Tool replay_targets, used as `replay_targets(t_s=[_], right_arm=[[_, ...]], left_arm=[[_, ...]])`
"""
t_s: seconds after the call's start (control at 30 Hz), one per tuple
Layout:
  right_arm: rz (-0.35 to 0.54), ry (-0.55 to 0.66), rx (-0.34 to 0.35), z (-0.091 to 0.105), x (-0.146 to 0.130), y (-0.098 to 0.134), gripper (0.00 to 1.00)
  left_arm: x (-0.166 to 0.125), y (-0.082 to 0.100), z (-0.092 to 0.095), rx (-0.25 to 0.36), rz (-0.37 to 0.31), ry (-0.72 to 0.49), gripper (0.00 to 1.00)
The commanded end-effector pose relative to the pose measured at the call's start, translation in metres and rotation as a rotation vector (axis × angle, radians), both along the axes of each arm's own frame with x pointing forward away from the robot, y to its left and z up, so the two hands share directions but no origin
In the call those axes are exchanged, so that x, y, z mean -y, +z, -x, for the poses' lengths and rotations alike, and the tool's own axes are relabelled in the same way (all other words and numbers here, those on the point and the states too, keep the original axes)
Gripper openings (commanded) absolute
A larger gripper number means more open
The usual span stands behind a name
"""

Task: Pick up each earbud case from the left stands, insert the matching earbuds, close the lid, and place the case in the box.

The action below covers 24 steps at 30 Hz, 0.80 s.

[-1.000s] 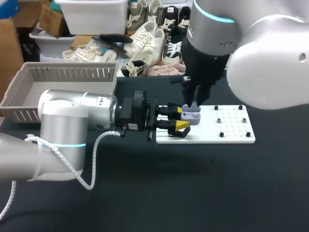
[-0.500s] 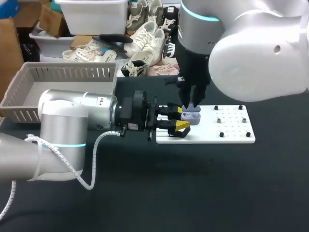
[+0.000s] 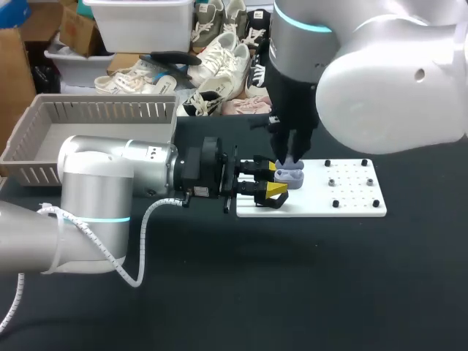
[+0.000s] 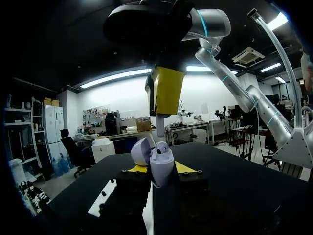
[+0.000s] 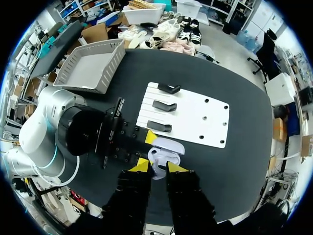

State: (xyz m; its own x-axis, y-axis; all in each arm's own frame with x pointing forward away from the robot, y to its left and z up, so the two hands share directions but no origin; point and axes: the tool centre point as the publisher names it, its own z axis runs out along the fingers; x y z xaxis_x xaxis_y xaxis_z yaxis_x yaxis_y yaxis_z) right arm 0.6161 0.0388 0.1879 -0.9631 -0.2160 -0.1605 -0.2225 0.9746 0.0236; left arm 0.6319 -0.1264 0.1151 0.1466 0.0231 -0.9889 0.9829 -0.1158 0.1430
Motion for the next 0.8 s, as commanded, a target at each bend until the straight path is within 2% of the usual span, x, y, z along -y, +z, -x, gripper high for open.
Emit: replay_targets(t_s=[0.03, 0.33, 0.53, 0.8], right_arm=[[-0.012, 0.000, 0.017, 0.002, -0.001, -0.002, 0.00], [-0.018, 0.023, 0.036, 0.003, -0.009, -0.005, 0.00], [0.015, 0.047, 0.065, 0.002, -0.012, -0.009, 0.00], [0.025, 0.071, 0.048, 0.001, -0.014, -0.011, 0.00]], left_arm=[[0.000, -0.001, -0.001, 0.001, 0.002, -0.001, 0.00], [0.000, -0.001, -0.001, 0.001, 0.002, -0.001, 0.00], [0.000, -0.001, -0.001, 0.001, 0.002, -0.001, 0.00], [0.000, -0.001, -0.001, 0.001, 0.002, -0.001, 0.00]])
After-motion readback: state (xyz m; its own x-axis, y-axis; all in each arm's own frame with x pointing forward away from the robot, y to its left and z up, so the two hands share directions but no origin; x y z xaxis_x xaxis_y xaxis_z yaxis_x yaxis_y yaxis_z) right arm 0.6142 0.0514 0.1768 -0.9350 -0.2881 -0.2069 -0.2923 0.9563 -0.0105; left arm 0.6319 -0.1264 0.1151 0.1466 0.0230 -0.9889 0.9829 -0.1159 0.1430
